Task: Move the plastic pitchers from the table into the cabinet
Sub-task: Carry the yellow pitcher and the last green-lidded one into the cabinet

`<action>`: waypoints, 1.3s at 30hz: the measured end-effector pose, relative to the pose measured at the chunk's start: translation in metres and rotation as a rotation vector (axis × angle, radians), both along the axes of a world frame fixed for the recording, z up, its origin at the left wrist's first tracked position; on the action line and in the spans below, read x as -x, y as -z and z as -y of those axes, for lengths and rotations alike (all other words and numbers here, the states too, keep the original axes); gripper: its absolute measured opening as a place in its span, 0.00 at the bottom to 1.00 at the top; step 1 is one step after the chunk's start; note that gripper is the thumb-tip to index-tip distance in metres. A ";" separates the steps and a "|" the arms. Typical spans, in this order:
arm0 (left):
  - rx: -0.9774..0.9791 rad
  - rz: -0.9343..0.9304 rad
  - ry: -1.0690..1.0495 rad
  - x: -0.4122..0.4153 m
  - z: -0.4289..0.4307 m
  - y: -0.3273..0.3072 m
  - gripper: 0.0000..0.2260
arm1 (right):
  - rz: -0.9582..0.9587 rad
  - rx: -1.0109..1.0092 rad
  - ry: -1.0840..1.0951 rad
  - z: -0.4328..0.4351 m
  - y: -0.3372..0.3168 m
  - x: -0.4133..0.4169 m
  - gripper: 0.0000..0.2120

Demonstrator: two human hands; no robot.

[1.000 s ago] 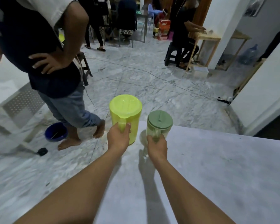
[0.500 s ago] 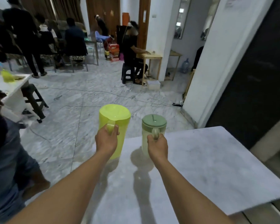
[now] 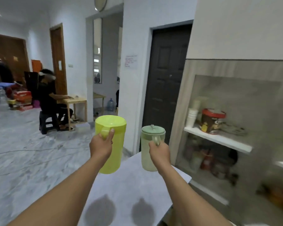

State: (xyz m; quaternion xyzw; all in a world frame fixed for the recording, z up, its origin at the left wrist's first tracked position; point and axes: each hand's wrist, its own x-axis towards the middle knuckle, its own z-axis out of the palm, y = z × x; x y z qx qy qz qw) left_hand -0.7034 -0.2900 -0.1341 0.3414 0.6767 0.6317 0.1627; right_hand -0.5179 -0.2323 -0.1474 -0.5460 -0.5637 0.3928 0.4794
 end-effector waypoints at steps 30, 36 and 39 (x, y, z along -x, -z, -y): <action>-0.181 -0.036 0.836 -0.547 -0.102 -0.137 0.13 | -0.033 -0.223 0.777 0.058 -0.140 -0.543 0.12; -0.175 0.023 0.949 -0.639 -0.113 -0.130 0.11 | -0.030 -0.204 0.842 0.061 -0.135 -0.625 0.10; -0.189 0.039 0.970 -0.675 -0.125 -0.126 0.11 | -0.031 -0.192 0.879 0.056 -0.130 -0.656 0.10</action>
